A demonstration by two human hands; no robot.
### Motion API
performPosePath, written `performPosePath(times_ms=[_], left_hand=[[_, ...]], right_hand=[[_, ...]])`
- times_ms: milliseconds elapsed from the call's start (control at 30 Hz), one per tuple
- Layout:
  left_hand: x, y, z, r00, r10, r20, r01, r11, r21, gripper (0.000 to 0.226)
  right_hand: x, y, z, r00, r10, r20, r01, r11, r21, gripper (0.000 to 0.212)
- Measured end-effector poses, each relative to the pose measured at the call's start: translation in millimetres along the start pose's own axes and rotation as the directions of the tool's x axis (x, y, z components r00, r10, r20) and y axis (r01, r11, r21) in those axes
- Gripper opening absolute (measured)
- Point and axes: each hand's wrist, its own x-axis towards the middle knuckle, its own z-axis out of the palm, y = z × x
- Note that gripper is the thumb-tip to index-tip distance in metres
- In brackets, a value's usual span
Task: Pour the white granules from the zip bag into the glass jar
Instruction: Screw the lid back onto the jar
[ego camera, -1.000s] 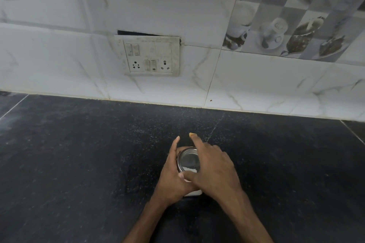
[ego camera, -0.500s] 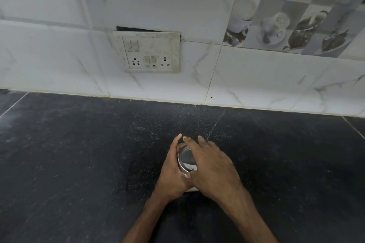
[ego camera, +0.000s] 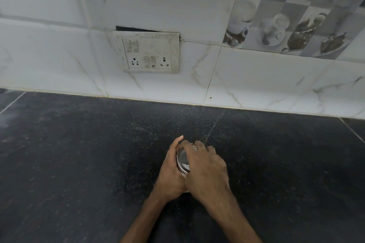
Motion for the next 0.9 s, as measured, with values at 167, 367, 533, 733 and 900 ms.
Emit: performPosePath(times_ms=[167,367,533,733,900], left_hand=[[-0.2,1.2,0.6,1.000,0.031,-0.001,-0.031,0.999,0.034,0.112],[-0.3,4.7,-2.3,0.998,0.035,0.048,-0.037,0.999,0.031,0.117],[2.8,1.6,-7.3,0.994,-0.001,0.112,-0.004,0.999,0.047,0.133],[3.4,1.7,-13.5,0.988,0.001,0.152,-0.011,0.997,0.070,0.130],[-0.3,-3.0,-9.4,0.995,0.012,0.100,-0.017,0.999,0.051,0.124]], right_hand=[[11.1,20.5,-2.6,0.990,-0.137,0.026,0.135,0.990,0.051,0.084],[4.7,37.3,21.1,0.968,-0.249,-0.031,0.245,0.912,0.328,0.077],[7.7,50.5,33.6,0.942,-0.278,-0.187,0.316,0.921,0.227,0.077],[20.3,55.7,51.7,0.882,-0.325,-0.340,0.432,0.846,0.313,0.062],[15.2,43.3,63.6,0.881,-0.183,-0.436,0.346,0.877,0.332,0.064]])
